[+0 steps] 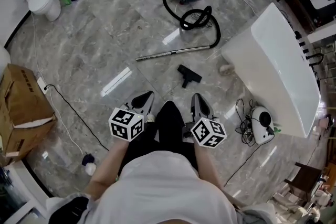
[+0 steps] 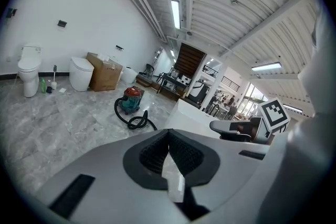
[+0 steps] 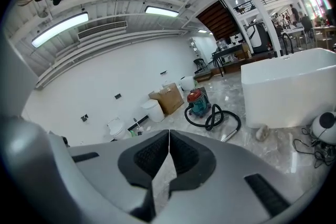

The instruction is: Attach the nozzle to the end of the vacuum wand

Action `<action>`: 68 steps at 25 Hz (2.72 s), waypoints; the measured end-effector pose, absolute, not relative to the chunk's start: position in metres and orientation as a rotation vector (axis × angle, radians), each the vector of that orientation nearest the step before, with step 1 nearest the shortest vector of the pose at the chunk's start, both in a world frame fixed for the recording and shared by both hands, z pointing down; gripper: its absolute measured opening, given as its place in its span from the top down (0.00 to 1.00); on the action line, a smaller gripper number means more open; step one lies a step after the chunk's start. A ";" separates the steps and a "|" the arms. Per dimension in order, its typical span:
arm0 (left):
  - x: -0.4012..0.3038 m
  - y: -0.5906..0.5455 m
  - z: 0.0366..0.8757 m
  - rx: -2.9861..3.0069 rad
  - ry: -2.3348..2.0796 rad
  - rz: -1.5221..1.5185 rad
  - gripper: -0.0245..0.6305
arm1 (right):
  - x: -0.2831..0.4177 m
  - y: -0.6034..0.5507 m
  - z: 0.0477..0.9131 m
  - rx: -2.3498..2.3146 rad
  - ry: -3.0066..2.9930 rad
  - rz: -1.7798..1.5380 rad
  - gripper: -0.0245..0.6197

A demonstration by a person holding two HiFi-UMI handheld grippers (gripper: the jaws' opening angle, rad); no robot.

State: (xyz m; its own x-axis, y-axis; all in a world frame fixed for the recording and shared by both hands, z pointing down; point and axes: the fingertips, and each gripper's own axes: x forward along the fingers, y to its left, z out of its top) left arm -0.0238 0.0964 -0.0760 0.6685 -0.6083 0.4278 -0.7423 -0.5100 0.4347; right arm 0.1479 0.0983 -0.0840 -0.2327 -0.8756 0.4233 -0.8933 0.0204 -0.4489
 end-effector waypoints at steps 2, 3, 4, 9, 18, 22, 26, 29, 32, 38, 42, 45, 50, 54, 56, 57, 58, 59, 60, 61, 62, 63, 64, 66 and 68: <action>-0.013 0.082 -0.079 2.295 -1.043 0.294 0.95 | 0.157 0.085 -0.088 1.935 -2.237 1.007 0.94; -0.008 0.075 -0.081 2.300 -1.045 0.293 0.95 | 0.162 0.078 -0.089 1.940 -2.241 1.005 0.94; -0.003 0.067 -0.082 2.304 -1.047 0.293 0.95 | 0.166 0.071 -0.089 1.946 -2.244 1.006 0.94; 0.018 0.035 -0.083 2.325 -1.029 0.319 0.95 | 0.186 0.040 -0.084 1.965 -2.253 1.021 0.94; 0.070 -0.015 -0.075 2.321 -1.005 0.303 0.95 | 0.237 0.002 -0.058 1.983 -2.249 1.079 0.94; 0.084 -0.028 -0.072 2.354 -1.006 0.318 0.95 | 0.247 -0.009 -0.050 1.994 -2.236 1.079 0.94; 0.090 -0.038 -0.059 2.384 -0.977 0.356 0.95 | 0.254 -0.022 -0.035 2.008 -2.211 1.087 0.94; 0.088 -0.050 -0.042 2.400 -0.960 0.389 0.95 | 0.259 -0.033 -0.022 2.012 -2.219 1.047 0.94; 0.085 -0.064 -0.021 2.411 -0.944 0.398 0.95 | 0.262 -0.045 -0.005 1.984 -2.277 0.969 0.94; 0.064 -0.095 0.040 2.397 -0.933 0.377 0.95 | 0.266 -0.065 0.051 2.027 -2.266 0.865 0.94; 0.051 -0.108 0.099 2.407 -0.938 0.392 0.95 | 0.270 -0.074 0.103 2.102 -2.233 0.844 0.94; 0.042 -0.116 0.149 2.391 -0.944 0.375 0.95 | 0.270 -0.081 0.150 2.132 -2.222 0.822 0.94; 0.027 -0.122 0.237 2.411 -0.934 0.372 0.95 | 0.269 -0.086 0.232 2.197 -2.205 0.821 0.94; 0.010 -0.126 0.309 2.441 -0.918 0.396 0.95 | 0.261 -0.089 0.295 2.192 -2.214 0.805 0.94; 0.003 -0.130 0.345 2.444 -0.923 0.414 0.95 | 0.258 -0.093 0.327 2.179 -2.224 0.789 0.94; 0.000 -0.132 0.364 2.447 -0.924 0.425 0.95 | 0.256 -0.095 0.343 2.174 -2.227 0.781 0.94; -0.004 -0.133 0.383 2.450 -0.925 0.439 0.95 | 0.253 -0.097 0.359 2.168 -2.232 0.768 0.94; -0.007 -0.134 0.404 2.451 -0.926 0.451 0.95 | 0.250 -0.100 0.376 2.156 -2.242 0.752 0.94; -0.010 -0.136 0.424 2.449 -0.928 0.456 0.95 | 0.245 -0.103 0.394 2.140 -2.258 0.736 0.94; -0.013 -0.138 0.445 2.441 -0.931 0.451 0.95 | 0.239 -0.107 0.412 2.123 -2.274 0.729 0.94; -0.015 -0.141 0.465 2.426 -0.934 0.434 0.95 | 0.234 -0.111 0.431 2.109 -2.290 0.732 0.94; -0.017 -0.144 0.485 2.411 -0.935 0.411 0.95 | 0.228 -0.115 0.451 2.095 -2.305 0.747 0.94; -0.018 -0.145 0.504 2.401 -0.933 0.388 0.95 | 0.223 -0.118 0.469 2.080 -2.322 0.767 0.94; -0.016 -0.149 0.540 2.407 -0.917 0.365 0.95 | 0.209 -0.125 0.501 2.034 -2.376 0.791 0.94; -0.011 -0.153 0.574 2.425 -0.893 0.361 0.95 | 0.192 -0.132 0.528 1.963 -2.445 0.787 0.94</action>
State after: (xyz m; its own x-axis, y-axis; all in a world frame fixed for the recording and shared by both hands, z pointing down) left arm -0.0113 -0.1533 0.5738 0.7464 -0.5216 0.4134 -0.6623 -0.6436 0.3837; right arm 0.1922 -0.1322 0.5279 -0.2597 -0.9388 0.2263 -0.8946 0.1457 -0.4225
